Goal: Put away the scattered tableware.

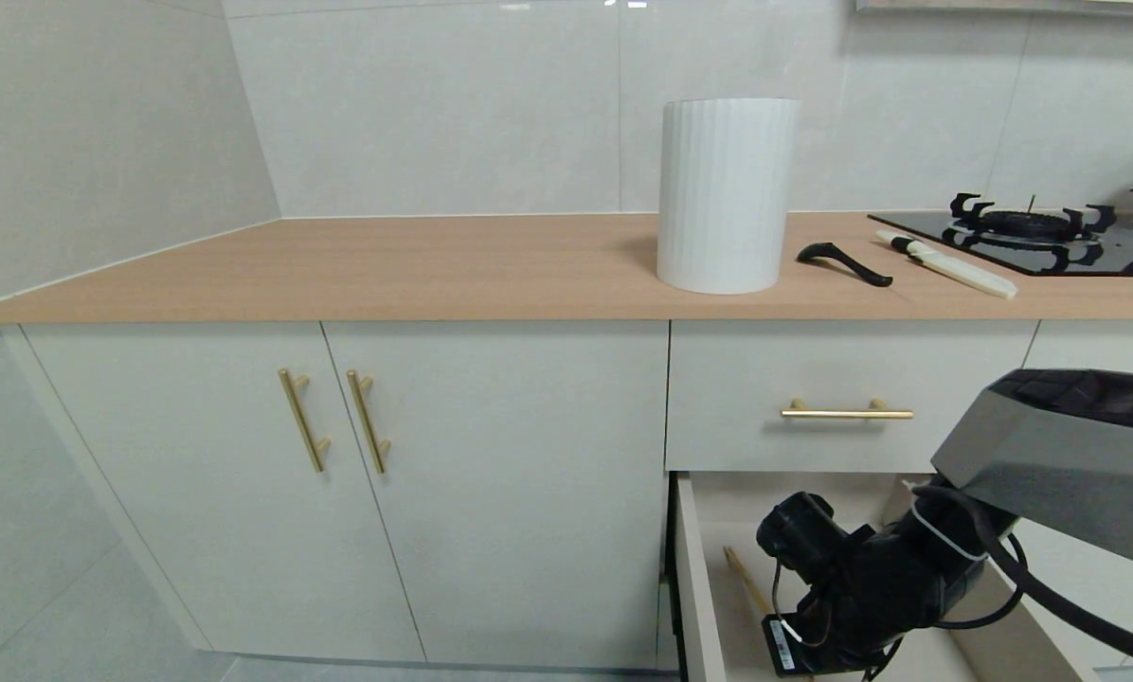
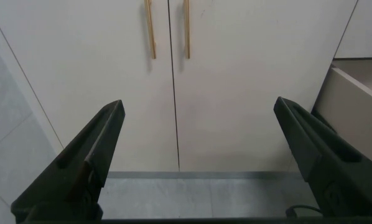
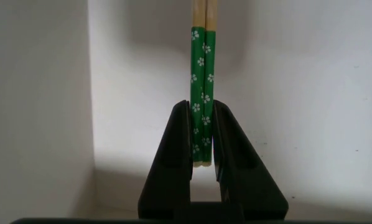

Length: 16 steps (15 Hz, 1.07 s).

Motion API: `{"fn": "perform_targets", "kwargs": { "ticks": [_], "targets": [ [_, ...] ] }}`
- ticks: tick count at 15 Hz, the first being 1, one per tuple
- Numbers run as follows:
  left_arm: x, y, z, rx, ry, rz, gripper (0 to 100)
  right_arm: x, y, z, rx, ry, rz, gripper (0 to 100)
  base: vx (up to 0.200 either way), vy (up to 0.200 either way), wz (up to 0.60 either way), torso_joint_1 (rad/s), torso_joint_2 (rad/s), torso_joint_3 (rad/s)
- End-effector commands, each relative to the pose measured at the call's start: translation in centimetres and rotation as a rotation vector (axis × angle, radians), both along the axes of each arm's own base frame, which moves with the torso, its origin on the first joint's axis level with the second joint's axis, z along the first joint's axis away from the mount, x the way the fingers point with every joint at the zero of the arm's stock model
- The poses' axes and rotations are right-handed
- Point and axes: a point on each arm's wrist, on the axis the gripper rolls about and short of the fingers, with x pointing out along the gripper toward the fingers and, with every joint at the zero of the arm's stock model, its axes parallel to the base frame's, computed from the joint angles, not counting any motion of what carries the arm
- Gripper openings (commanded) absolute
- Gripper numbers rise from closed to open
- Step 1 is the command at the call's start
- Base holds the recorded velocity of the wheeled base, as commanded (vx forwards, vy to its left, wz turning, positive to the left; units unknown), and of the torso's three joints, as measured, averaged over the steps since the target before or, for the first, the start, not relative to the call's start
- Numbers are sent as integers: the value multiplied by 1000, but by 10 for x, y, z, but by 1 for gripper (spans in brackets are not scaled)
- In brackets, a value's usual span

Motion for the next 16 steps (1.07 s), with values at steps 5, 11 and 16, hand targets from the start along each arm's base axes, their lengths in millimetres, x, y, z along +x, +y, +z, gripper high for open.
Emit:
{"fn": "perform_targets", "kwargs": {
  "ticks": [5, 11, 16],
  "targets": [
    [0, 0, 0, 0, 0, 0, 100, 0, 1, 0, 2, -2, 0, 100, 0, 0, 0, 0, 0, 0],
    [0, 0, 0, 0, 0, 0, 100, 0, 1, 6, 18, -8, 0, 100, 0, 0, 0, 0, 0, 0],
    [0, 0, 0, 0, 0, 0, 100, -6, -32, 93, 149, -223, -85, 100, 0, 0, 0, 0, 0, 0]
  ]
}}
